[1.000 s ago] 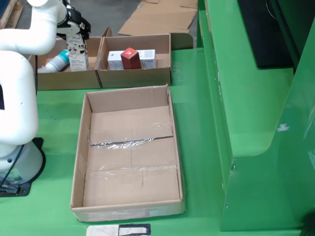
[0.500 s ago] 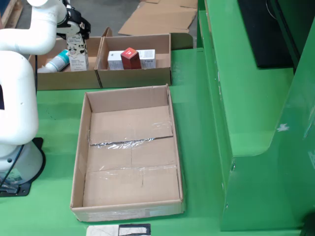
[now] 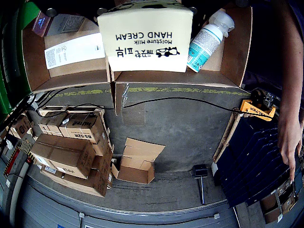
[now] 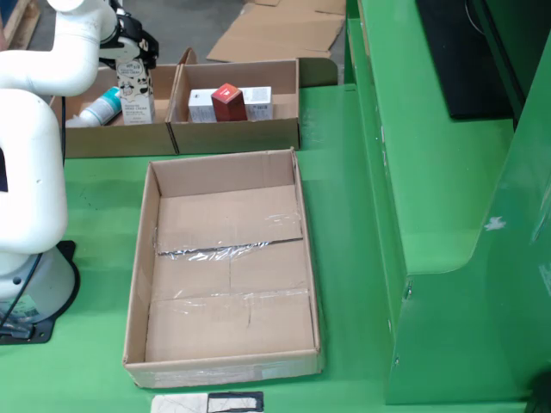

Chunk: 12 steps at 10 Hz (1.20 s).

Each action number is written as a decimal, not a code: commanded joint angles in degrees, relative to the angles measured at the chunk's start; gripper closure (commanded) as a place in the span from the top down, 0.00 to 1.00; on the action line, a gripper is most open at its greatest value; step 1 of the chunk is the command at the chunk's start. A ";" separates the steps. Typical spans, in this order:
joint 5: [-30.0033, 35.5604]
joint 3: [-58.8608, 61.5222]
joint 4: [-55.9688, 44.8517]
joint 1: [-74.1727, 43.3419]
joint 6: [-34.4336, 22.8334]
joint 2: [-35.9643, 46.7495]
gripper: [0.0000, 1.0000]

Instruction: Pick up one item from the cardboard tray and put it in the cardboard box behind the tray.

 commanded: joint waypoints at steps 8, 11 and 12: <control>0.84 -2.07 5.00 -0.85 -0.10 1.83 0.00; 1.33 -7.69 11.36 -1.36 0.17 0.45 0.00; 3.03 -8.48 13.38 -2.44 -0.64 -2.08 0.00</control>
